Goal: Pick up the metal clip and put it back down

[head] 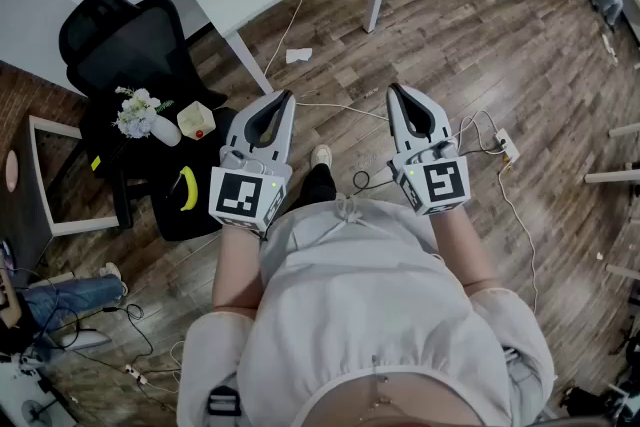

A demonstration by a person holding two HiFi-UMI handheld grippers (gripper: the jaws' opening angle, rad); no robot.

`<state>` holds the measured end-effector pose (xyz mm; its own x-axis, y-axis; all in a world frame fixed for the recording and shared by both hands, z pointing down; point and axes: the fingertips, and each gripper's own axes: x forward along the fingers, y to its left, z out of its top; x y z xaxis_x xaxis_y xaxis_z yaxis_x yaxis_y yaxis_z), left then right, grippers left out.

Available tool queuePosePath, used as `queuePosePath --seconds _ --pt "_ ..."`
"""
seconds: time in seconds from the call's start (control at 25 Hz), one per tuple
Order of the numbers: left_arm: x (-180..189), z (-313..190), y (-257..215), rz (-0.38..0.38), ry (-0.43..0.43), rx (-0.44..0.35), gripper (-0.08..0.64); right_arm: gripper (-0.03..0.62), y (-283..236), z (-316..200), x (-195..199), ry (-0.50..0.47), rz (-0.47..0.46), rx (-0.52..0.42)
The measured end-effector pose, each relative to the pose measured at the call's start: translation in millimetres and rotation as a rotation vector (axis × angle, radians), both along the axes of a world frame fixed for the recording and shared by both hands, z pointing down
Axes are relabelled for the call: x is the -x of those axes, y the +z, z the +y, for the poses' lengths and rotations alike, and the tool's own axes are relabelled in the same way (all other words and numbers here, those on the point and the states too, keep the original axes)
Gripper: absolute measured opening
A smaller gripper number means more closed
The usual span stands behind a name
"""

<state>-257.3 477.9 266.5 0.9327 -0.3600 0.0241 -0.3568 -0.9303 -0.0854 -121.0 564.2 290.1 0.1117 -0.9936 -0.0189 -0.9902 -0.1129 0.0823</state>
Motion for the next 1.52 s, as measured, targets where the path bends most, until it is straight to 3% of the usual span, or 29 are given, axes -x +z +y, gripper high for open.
queuePosePath --seconds 0.44,0.64,0.68,0.76,0.8,1.16,1.52 --pt "-15 2 5 0.005 0.009 0.026 0.018 0.002 7 4 -12 0.005 -0.007 0.021" --pt "-25 -4 11 -0.002 0.013 0.037 0.018 0.001 13 -6 -19 -0.027 -0.064 0.011" --pt "-27 -6 12 -0.003 0.012 0.038 0.018 0.077 13 -10 -22 -0.028 -0.075 0.001" --pt "-32 -13 12 -0.005 0.008 0.039 0.018 0.344 13 -18 -30 -0.034 -0.084 -0.018" --pt "-35 -18 12 -0.005 0.008 0.037 0.018 0.388 12 -23 -36 -0.027 -0.078 -0.023" --pt "-81 -109 19 0.001 0.012 0.063 0.018 0.394 17 -106 -90 0.014 -0.042 0.022" --pt "-144 -273 26 0.022 -0.016 0.102 0.018 0.387 23 -271 -152 -0.028 -0.029 0.094"
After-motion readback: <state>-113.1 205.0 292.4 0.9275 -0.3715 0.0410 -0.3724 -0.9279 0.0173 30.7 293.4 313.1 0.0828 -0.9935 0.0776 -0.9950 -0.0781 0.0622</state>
